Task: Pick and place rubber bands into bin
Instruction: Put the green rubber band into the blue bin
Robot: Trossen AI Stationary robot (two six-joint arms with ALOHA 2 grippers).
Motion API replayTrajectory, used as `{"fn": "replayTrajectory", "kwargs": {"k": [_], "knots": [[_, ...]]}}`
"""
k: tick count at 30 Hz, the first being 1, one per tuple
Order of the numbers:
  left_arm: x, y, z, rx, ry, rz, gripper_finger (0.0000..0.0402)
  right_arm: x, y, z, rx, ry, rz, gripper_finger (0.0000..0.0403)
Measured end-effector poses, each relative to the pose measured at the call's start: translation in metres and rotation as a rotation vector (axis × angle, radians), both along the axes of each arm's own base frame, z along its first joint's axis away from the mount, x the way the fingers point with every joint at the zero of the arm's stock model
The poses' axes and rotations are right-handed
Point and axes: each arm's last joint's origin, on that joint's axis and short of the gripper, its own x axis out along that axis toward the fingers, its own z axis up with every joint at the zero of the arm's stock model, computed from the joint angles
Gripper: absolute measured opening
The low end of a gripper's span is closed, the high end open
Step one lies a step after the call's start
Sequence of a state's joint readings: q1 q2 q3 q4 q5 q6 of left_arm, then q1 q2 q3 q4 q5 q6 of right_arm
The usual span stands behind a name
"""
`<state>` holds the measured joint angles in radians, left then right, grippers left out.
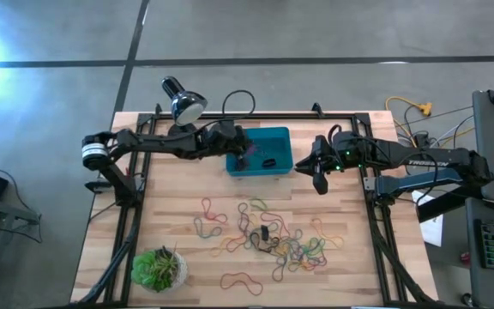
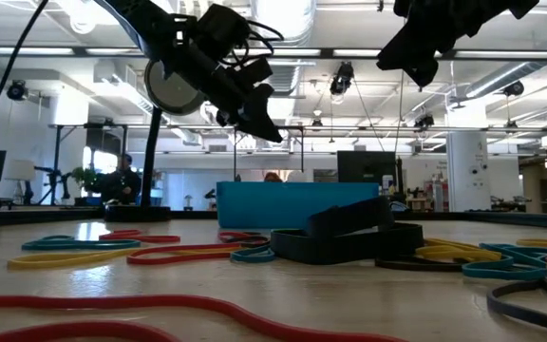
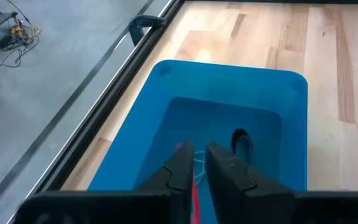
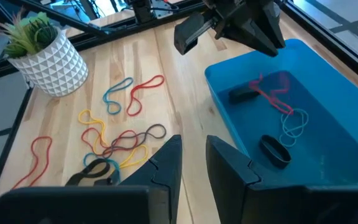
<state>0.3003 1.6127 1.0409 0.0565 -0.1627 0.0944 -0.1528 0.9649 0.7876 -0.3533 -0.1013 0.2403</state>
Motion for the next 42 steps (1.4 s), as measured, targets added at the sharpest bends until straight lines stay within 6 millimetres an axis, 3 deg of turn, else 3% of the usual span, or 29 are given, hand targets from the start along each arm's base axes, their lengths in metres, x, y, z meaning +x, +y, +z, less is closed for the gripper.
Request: {"fn": "replayTrajectory", "kwargs": {"k": [8,14,22,30,37,42], "knots": [[-0.003,-0.001,0.0,-0.021,0.036,0.002,0.0107,0.0,0.0,-0.002,0.008,0.006,-0.003,0.007],[-0.016,-0.019,0.023,-0.077,0.001,-0.114,0.0118,0.017,0.007,-0.017,0.007,0.065,0.055,0.0077],[-0.045,-0.05,0.055,-0.119,-0.021,-0.235,0.0118,0.066,0.02,-0.059,-0.059,0.122,0.177,0.0081],[-0.08,-0.072,0.079,-0.112,-0.053,-0.294,0.0118,0.094,0.022,-0.113,-0.032,0.291,0.222,0.0077],[-0.099,-0.078,0.092,-0.129,-0.084,-0.289,0.0118,0.114,0.024,-0.14,0.02,0.275,0.301,0.0103],[-0.106,-0.079,0.09,-0.147,-0.081,-0.28,0.0118,0.13,0.023,-0.148,0.005,0.281,0.308,0.0116]]}}
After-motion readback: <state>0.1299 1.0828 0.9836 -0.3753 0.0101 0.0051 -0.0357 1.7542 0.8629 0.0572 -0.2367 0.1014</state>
